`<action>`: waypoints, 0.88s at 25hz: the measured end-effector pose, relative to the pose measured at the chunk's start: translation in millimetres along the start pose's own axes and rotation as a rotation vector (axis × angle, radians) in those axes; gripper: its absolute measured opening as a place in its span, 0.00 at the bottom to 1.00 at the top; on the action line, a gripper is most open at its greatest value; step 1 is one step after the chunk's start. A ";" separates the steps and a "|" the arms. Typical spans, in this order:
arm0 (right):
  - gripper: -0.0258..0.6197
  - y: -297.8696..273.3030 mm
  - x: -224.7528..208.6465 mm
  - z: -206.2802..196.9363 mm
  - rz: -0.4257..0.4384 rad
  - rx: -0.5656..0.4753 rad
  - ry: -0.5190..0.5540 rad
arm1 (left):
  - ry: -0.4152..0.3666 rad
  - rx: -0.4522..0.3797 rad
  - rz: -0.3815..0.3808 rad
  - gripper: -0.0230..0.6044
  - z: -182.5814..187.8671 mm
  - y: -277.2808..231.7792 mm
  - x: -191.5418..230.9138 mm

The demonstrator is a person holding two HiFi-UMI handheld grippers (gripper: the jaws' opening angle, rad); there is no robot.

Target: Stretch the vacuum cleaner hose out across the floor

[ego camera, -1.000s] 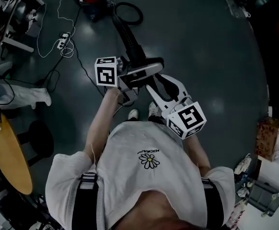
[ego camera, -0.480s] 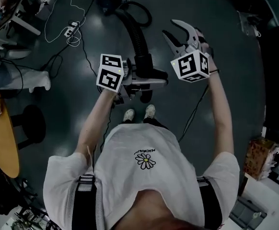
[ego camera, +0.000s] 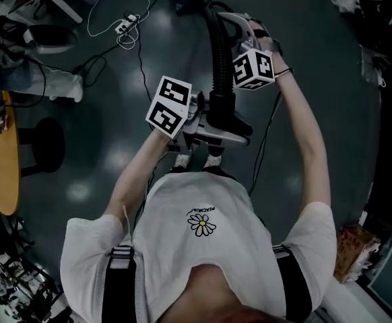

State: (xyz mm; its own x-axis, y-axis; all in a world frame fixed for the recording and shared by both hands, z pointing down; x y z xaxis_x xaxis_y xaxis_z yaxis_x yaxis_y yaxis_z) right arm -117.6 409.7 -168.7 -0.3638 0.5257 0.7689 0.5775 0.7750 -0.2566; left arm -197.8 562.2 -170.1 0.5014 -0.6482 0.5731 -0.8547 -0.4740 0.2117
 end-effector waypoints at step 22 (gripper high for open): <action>0.36 -24.8 27.9 67.0 0.128 -0.208 0.263 | -0.039 0.030 -0.133 0.22 -13.5 26.4 -53.0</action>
State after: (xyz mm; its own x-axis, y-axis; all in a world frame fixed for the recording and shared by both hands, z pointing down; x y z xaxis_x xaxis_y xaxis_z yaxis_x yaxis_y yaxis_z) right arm -191.1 428.7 -180.1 -0.0939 0.4842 0.8699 0.7523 0.6068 -0.2565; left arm -248.7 592.1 -184.2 0.6154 -0.6011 0.5099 -0.7763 -0.5745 0.2596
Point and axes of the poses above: the fingertips, and each gripper's own axes: y backward along the fingers, x to its left, z out of its top, the point moved 10 cm from there along y, backward along the fingers, and after that the axes turned 4 degrees about -y, right-handed, at the moved point
